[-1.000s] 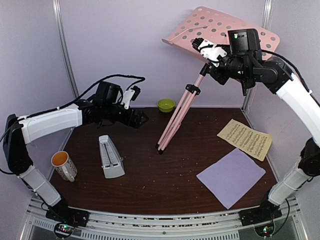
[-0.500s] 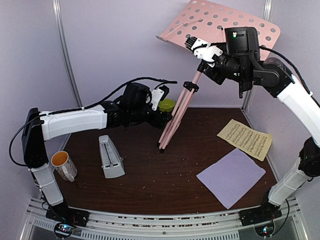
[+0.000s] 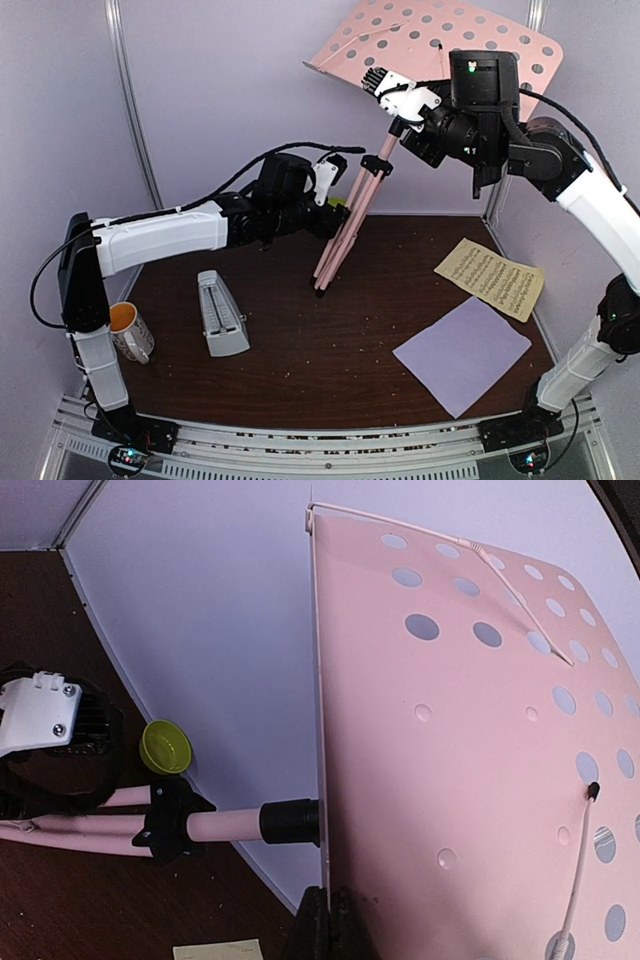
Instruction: Set up the instrument practice props
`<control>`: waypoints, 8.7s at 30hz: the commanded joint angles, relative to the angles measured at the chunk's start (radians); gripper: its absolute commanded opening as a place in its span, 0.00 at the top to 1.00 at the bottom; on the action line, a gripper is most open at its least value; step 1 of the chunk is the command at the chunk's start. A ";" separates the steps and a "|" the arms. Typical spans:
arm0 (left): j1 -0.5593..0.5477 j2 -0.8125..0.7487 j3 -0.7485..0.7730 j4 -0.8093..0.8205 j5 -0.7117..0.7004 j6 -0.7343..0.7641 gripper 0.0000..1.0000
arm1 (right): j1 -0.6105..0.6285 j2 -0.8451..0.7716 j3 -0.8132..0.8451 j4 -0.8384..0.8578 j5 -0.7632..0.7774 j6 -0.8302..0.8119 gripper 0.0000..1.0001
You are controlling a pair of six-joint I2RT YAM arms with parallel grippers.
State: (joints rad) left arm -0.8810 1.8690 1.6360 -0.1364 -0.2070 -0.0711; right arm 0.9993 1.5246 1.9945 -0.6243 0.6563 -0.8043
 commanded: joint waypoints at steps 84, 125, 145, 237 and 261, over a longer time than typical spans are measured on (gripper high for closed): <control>-0.096 -0.075 -0.536 0.619 -0.223 0.394 0.26 | 0.237 -0.054 -0.099 0.509 -0.003 -0.236 1.00; -0.096 -0.265 -0.665 0.440 -0.125 0.248 0.02 | 0.332 -0.196 -0.537 0.861 0.051 -0.368 0.68; -0.096 -0.280 -0.650 0.390 -0.069 0.227 0.02 | 0.339 -0.241 -0.579 0.774 0.029 -0.280 0.38; 0.051 -0.227 -0.434 0.122 0.418 0.109 0.43 | 0.072 -0.102 -0.987 0.673 -0.391 1.080 0.46; 0.100 -0.223 -0.470 0.094 0.499 0.114 1.00 | -0.002 -0.108 -0.980 0.558 -0.454 1.071 1.00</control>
State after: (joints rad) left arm -0.8043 1.6756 1.2068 -0.0151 0.3141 0.0689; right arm 1.0100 1.4380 0.9913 0.0292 0.2134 0.2672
